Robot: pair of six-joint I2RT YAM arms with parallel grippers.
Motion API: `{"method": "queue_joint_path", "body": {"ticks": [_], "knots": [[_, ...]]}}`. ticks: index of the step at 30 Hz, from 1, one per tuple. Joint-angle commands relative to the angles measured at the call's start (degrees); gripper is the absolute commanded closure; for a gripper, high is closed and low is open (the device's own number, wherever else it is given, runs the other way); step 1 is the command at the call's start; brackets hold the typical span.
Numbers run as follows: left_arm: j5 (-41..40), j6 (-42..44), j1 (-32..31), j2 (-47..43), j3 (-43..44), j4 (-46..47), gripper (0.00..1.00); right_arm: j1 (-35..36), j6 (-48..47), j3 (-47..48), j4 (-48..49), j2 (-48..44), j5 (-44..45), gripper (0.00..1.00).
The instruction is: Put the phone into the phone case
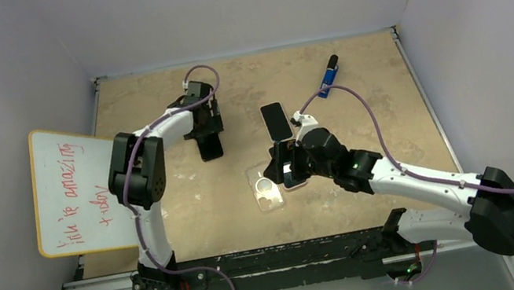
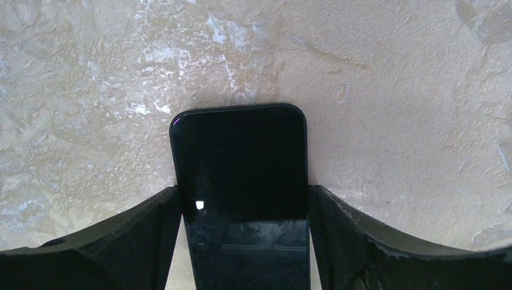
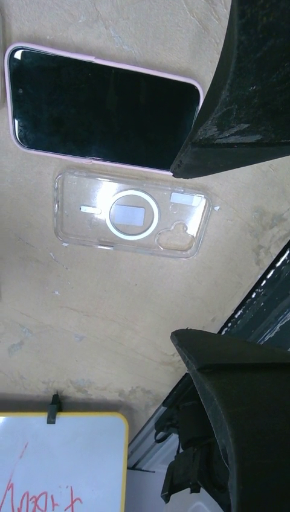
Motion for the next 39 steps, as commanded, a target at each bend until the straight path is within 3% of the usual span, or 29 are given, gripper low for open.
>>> {"method": "queue_joint_path", "body": {"ticks": [1,8,25,39], "knots": [[4.02,1.75,-0.05,-2.99,-2.92,-3.49,0.41,-0.06,3.39,-0.89,3.63,-0.75,1.06,0.07],[11.99,-1.89,-0.22,-11.11,-12.06,2.43,0.47,-0.06,7.06,-0.04,8.39,2.8,-1.22,0.12],[28.25,-12.63,-0.05,-27.52,-34.48,18.1,0.59,-0.06,11.96,3.64,25.04,20.82,-7.55,0.4],[34.23,-16.01,-0.05,-32.89,-42.53,23.72,0.6,0.02,15.52,8.5,29.53,32.83,-11.0,0.51]]}}
